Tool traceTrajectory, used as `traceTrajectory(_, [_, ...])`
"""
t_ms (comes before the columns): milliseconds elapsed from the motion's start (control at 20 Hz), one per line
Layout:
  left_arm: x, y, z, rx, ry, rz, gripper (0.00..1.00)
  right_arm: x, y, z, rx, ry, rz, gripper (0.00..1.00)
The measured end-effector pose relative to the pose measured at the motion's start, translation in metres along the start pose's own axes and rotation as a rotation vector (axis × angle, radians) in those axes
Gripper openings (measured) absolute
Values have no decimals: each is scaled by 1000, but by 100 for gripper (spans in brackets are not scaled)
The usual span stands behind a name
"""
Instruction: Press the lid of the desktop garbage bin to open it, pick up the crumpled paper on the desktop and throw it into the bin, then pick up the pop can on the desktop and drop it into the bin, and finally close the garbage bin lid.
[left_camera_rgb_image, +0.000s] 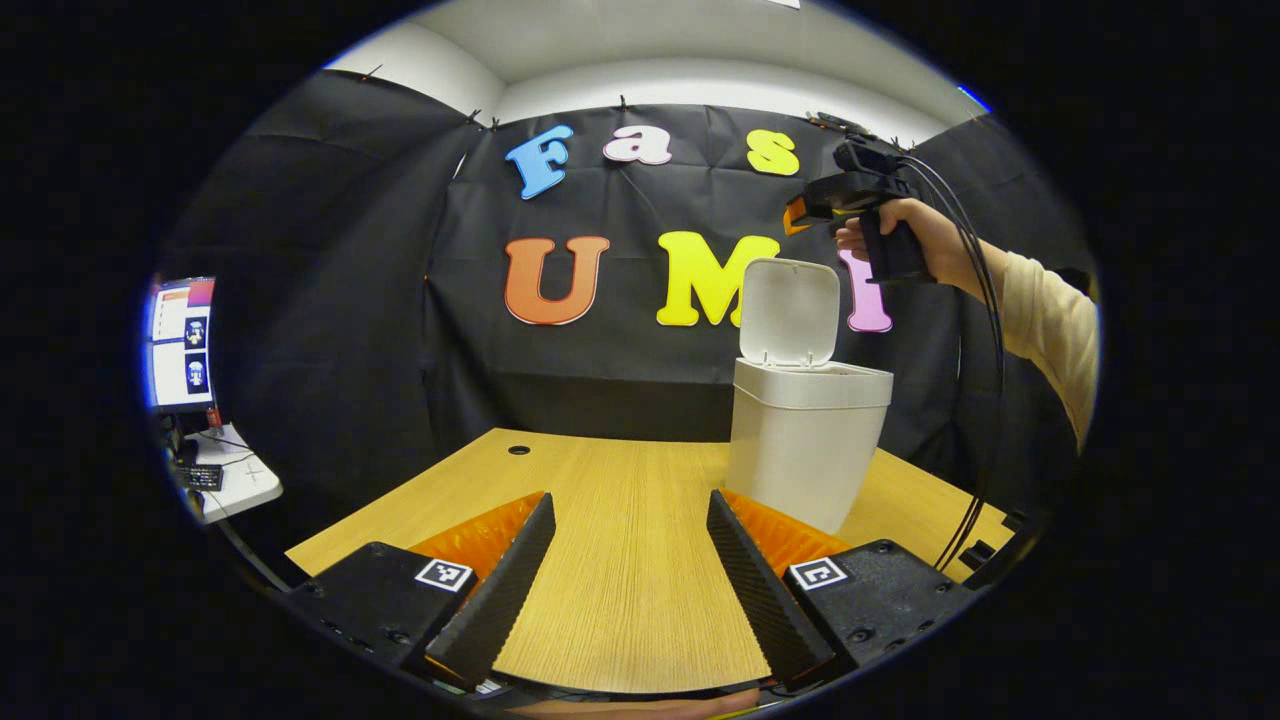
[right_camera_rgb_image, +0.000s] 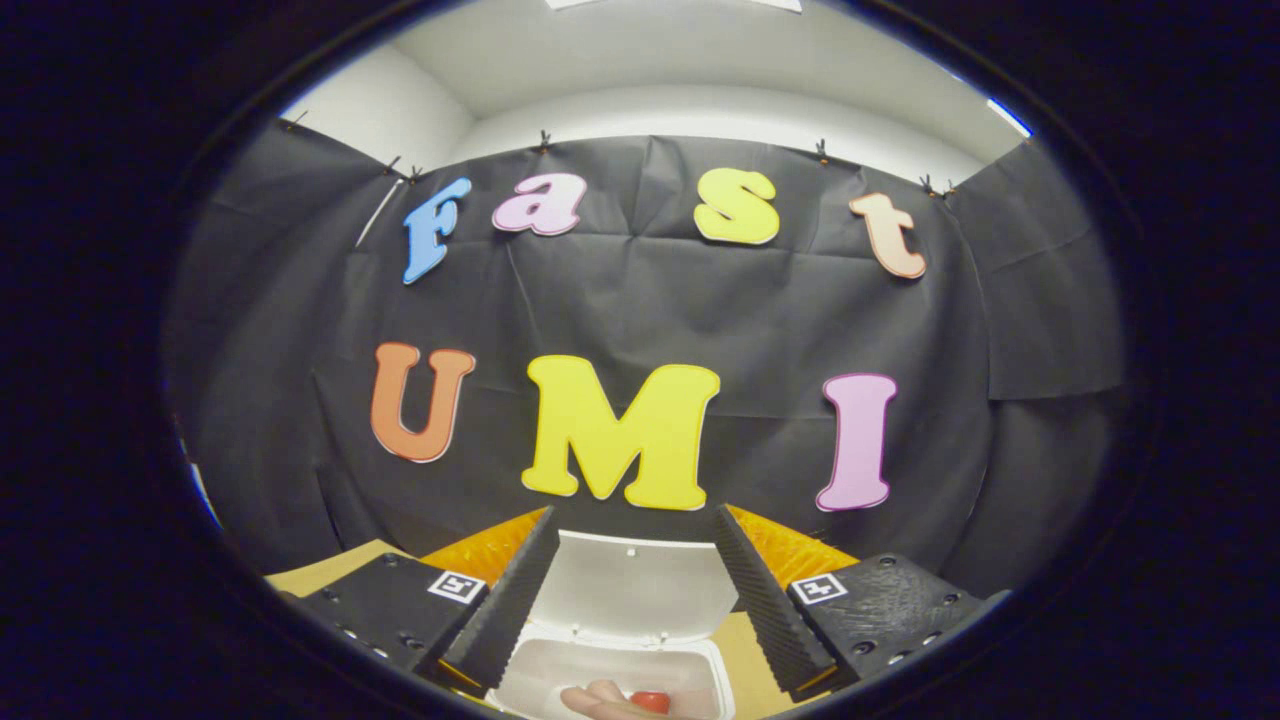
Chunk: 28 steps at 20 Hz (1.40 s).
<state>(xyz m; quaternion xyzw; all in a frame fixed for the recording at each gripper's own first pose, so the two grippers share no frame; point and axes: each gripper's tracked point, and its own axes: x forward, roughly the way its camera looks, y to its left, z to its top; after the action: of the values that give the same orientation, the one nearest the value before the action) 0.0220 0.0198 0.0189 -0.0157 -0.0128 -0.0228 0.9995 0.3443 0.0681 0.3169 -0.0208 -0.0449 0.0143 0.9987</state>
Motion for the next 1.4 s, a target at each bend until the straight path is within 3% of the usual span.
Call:
traceTrajectory(300, [5, 1, -5, 6, -15, 11, 99, 67, -10, -14, 3, 75, -70, 95])
traceTrajectory(550, [7, 9, -10, -23, 13, 37, 99, 77, -10, -31, 13, 157, -67, 97])
traceTrajectory(800, [1, 15, -8, -55, 32, 64, 98, 43, -6, -44, 51, 258, -17, 94])
traceTrajectory(1400, [-22, -9, 9, -23, -12, 28, 98, -35, -4, -117, -27, 475, -23, 96])
